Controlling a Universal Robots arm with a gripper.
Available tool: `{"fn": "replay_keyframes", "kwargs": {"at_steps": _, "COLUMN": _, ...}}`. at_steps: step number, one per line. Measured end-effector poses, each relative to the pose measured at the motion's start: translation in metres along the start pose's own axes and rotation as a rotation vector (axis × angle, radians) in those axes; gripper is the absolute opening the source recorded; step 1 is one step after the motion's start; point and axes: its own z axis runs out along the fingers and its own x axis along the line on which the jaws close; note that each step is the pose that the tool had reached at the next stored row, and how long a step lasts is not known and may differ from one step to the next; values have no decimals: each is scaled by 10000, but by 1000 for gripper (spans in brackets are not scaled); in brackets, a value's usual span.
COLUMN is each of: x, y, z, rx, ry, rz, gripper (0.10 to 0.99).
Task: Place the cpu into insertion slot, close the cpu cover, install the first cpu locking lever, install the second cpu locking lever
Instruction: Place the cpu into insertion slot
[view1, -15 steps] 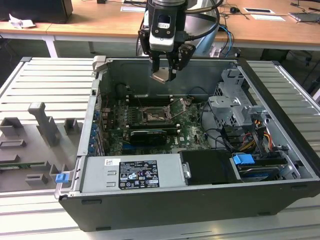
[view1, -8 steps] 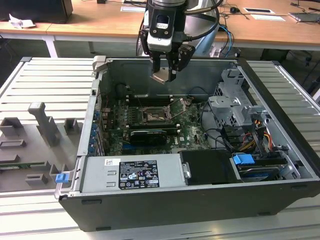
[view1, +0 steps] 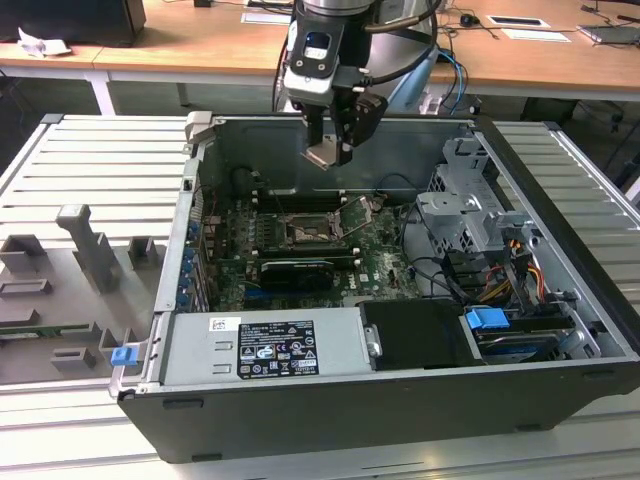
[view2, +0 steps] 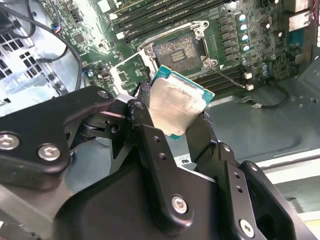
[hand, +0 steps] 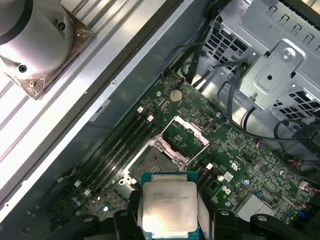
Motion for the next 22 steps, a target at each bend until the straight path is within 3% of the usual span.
{"fn": "replay_keyframes", "kwargs": {"at_steps": 3, "x": 0, "y": 0, "z": 5, "rx": -9, "ry": -45, "rz": 519, "gripper": 529}}
{"fn": "replay_keyframes", "kwargs": {"at_steps": 22, "x": 0, "y": -1, "z": 16, "rx": -39, "ry": -210, "rz": 2373, "gripper": 529}}
